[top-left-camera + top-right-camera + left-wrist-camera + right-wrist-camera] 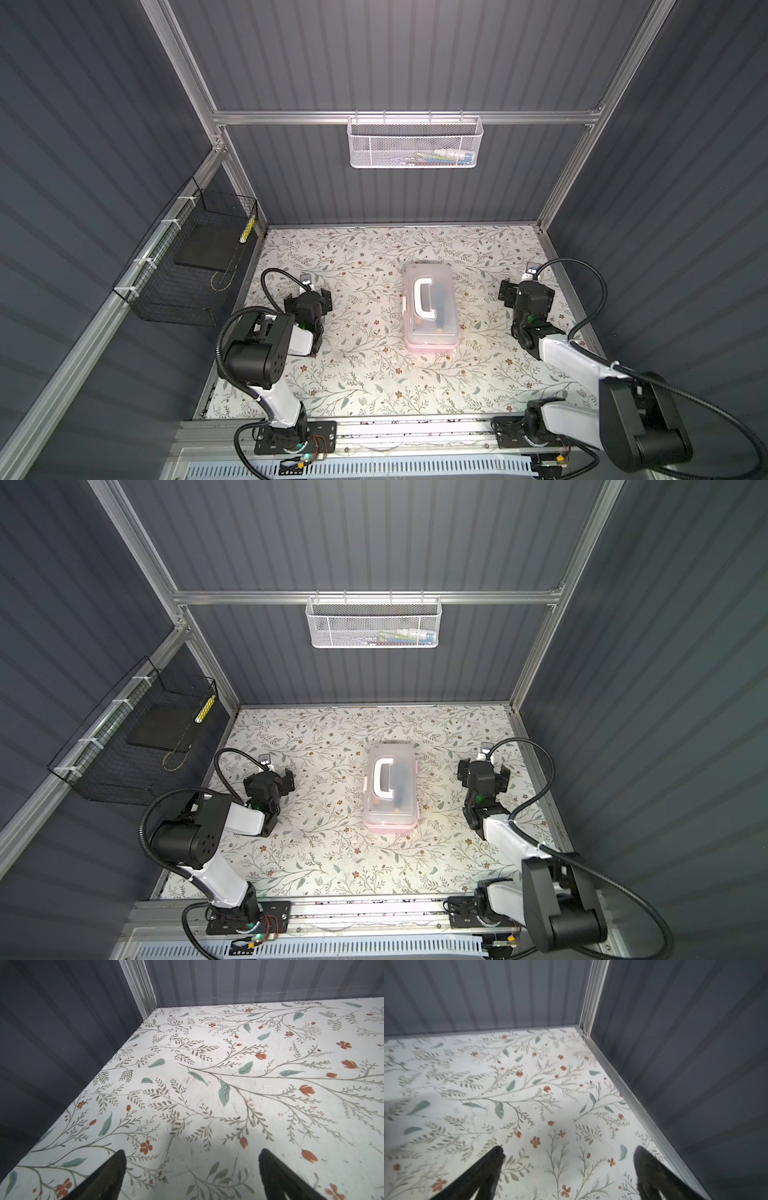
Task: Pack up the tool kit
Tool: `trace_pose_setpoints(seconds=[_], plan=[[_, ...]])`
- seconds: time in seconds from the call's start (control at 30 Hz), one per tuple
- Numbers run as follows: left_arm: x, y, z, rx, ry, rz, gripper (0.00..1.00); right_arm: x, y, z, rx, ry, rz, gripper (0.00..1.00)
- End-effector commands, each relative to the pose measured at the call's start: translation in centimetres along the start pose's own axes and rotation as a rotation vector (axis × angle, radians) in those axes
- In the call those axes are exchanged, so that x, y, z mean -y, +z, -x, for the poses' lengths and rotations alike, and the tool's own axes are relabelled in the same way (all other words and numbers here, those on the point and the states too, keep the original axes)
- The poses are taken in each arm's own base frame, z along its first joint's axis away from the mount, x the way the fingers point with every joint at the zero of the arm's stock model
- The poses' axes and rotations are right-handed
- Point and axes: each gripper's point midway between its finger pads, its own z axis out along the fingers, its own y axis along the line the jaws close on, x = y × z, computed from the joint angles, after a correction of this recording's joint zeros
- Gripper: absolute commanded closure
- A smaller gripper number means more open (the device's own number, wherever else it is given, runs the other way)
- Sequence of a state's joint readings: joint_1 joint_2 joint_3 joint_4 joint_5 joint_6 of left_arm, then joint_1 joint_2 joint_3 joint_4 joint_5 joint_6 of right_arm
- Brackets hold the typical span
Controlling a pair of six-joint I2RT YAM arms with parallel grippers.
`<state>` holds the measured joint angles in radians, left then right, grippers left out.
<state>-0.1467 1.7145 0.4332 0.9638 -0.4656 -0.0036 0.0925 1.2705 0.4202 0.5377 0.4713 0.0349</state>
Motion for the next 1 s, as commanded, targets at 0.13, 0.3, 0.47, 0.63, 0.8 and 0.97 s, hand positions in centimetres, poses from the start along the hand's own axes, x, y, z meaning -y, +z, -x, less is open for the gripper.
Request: trace_pose_setpoints(seconds=[0.13, 0.3, 0.47, 0.63, 0.8, 0.97], plan=[[-0.1, 0.3, 0.5, 0.009, -0.017, 0.004, 0.0, -1.1, 1.2, 0.0, 0.199, 0.119, 0.17, 0.01], [-0.1, 0.3, 0.5, 0.009, -0.016, 0.005, 0.0, -1.3, 1.8, -0.4, 0.141, 0.116, 0.182, 0.01], [-0.1, 0.3, 0.5, 0.009, -0.016, 0.003, 0.0, -1.3, 1.6, -0.4, 0.145, 0.117, 0.182, 0.01], [-0.1, 0.3, 0.5, 0.009, -0.016, 0.003, 0.0, -1.3, 1.7, -0.4, 0.142, 0.117, 0.182, 0.01], [-0.1, 0.3, 0.5, 0.01, -0.016, 0.004, 0.0, -1.4, 1.8, -0.4, 0.136, 0.115, 0.187, 0.01], [-0.1, 0.3, 0.5, 0.01, -0.016, 0.004, 0.0, -1.5, 1.9, -0.4, 0.13, 0.117, 0.193, 0.01]])
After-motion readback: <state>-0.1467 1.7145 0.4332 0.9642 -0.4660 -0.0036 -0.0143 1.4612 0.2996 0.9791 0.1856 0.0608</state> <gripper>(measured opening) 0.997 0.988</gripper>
